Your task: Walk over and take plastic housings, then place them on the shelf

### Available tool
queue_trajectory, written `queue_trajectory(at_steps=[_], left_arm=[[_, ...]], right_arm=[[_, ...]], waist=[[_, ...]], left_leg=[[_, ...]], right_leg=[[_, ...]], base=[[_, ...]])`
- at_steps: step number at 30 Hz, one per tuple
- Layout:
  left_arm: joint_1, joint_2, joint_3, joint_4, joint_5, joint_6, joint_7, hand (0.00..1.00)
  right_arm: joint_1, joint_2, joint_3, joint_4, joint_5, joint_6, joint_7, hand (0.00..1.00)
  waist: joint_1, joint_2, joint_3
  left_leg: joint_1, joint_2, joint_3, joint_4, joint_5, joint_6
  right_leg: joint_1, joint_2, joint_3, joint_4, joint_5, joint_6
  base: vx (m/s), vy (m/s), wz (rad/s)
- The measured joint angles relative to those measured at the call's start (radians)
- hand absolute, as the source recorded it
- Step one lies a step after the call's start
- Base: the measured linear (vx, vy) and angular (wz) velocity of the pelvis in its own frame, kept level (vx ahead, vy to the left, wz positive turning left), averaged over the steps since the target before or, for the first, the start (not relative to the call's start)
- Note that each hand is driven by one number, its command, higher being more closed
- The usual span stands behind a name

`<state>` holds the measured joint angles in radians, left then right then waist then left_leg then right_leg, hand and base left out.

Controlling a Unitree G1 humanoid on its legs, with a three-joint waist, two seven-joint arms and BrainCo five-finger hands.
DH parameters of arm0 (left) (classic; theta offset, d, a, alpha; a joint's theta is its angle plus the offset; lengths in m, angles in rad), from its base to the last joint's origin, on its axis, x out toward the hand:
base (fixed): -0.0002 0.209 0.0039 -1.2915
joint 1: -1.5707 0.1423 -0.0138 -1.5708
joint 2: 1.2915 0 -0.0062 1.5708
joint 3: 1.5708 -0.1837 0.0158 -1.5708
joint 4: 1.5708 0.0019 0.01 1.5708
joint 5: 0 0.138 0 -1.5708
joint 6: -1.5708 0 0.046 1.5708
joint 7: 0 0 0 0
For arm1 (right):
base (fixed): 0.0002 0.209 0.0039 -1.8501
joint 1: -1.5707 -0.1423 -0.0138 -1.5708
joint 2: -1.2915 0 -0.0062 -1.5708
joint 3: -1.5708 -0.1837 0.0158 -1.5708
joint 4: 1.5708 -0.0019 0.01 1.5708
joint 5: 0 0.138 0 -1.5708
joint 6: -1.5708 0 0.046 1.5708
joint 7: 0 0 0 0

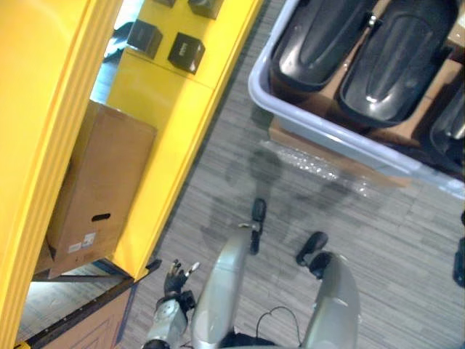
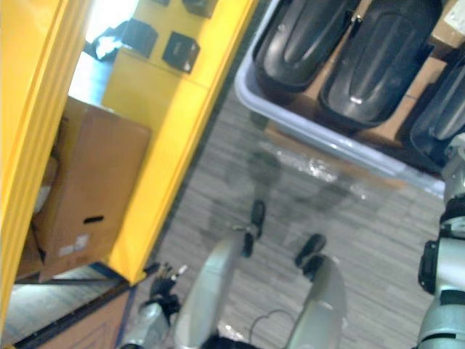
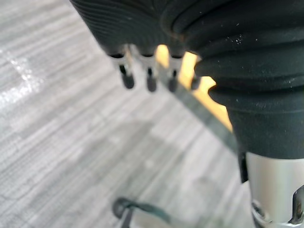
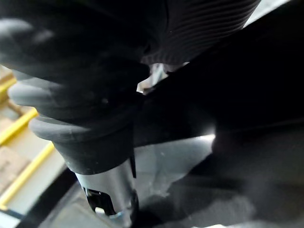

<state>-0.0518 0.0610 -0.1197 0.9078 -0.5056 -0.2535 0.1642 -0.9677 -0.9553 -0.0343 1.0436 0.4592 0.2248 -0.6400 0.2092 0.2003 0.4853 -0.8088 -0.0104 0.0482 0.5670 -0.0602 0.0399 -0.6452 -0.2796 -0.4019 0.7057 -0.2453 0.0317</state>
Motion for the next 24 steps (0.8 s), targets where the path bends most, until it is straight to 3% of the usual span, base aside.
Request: queue_trajectory(at_steps=[7,16,21,24], left_arm=[[0.000,-0.021,0.021,-0.030,-0.006,-0.031,-0.014,0.00],[0.000,-0.027,0.020,-0.055,-0.006,-0.038,-0.005,0.00],[0.001,-0.026,0.014,-0.078,-0.046,-0.039,0.018,0.00],[-0.003,-0.021,0.033,-0.148,-0.087,-0.046,0.026,0.00]], right_arm=[[0.001,-0.031,0.001,0.017,0.019,0.064,0.042,1.00],[0.011,0.016,0.019,0.029,0.013,0.108,0.082,1.00],[0.037,0.073,0.027,0.026,-0.042,0.105,0.096,1.00],[0.074,0.106,0.020,0.004,-0.072,0.101,0.091,1.00]], waist=[[-0.002,0.004,-0.003],[-0.003,0.004,-0.006],[-0.008,-0.016,-0.029],[-0.030,-0.034,-0.030]], left_leg=[[0.000,0.002,-0.004,0.005,0.000,0.000],[0.033,0.024,0.002,0.015,-0.001,0.002],[0.078,0.030,0.007,-0.006,-0.001,0.001],[0.093,0.039,0.005,0.001,-0.001,0.001]], right_leg=[[0.005,0.002,-0.006,-0.001,0.000,0.000],[0.048,0.022,-0.010,-0.016,0.002,0.001],[0.092,0.032,-0.012,-0.043,0.004,0.005],[0.133,0.038,-0.040,-0.055,0.005,0.003]], base=[[0.00,0.000,0.00],[-0.02,-0.010,-0.03],[0.00,-0.009,-0.01],[0.02,-0.022,0.18]])
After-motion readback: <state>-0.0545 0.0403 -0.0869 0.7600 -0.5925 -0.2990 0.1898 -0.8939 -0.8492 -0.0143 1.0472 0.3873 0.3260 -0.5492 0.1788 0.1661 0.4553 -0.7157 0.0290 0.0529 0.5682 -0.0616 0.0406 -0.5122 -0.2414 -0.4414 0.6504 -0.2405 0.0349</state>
